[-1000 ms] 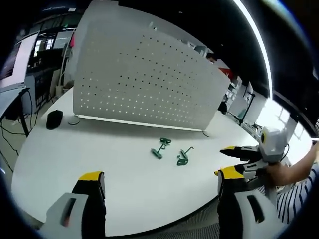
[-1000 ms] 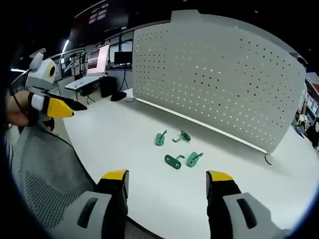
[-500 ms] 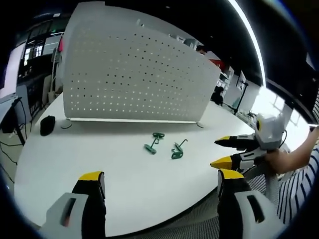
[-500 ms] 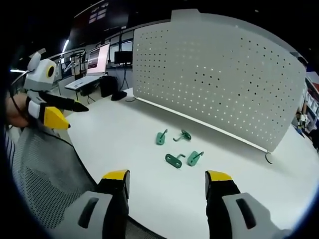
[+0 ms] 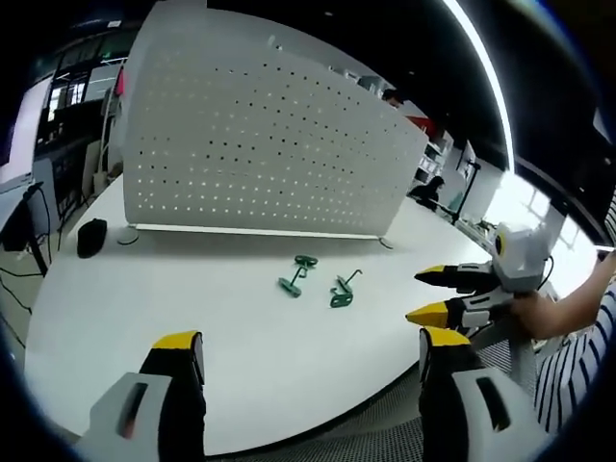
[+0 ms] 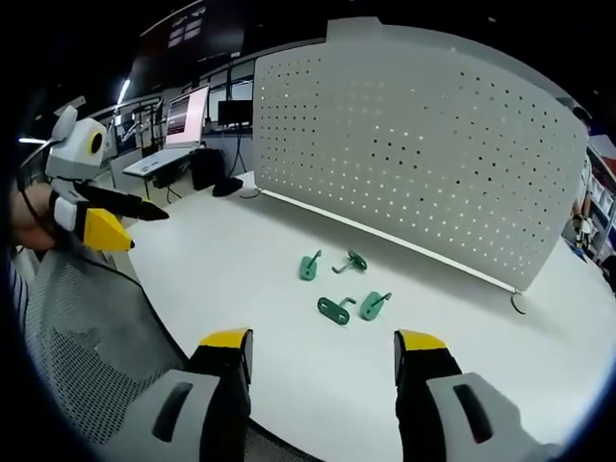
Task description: Insert the hook assembly into the mounting plate slot until the hook locks in place.
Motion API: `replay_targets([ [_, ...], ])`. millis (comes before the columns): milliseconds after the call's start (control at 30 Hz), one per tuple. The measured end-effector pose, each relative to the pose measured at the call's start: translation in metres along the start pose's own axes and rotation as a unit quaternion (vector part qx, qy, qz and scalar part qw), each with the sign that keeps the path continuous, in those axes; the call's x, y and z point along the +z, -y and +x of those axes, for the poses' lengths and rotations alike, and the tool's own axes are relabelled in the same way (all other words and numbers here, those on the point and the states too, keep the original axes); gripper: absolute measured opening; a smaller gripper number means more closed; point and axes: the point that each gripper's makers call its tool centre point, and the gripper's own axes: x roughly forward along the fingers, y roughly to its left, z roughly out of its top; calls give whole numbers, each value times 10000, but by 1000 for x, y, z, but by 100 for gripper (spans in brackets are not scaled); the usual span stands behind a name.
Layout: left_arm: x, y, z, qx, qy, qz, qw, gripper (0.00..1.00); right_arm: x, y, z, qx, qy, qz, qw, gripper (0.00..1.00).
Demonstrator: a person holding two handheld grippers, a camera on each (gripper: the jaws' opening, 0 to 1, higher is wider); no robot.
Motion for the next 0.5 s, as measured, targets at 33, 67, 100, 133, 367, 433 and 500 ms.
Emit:
replay_targets([
  [33,0,0,0,-10,-1,-8,10000,95,-1,-1,0,17,-19,8,10000,57],
  [67,-1,0,0,-20,-11,-6,10000,95,-1,-1,1,26,-40,7,10000,57],
  [100,-1,1,0,-25,-24,5,10000,95,-2,-2,1,35,-60,5,10000,57],
  [133,-2,0,0,-19,-56,15,10000,95,-2,-2,1,35,-64,8,10000,57],
  [367,-1,0,0,-1,-16,42,10000,94,-3,-1,1,21,-76,-13,10000,57],
  [433,-1,1,0,-18,-23,45,10000,94,-3,-1,1,15,-78,-21,10000,57],
  [500,-1,1,0,-24,-24,52,10000,94,-3,0,1,20,-97,-15,9999,57],
])
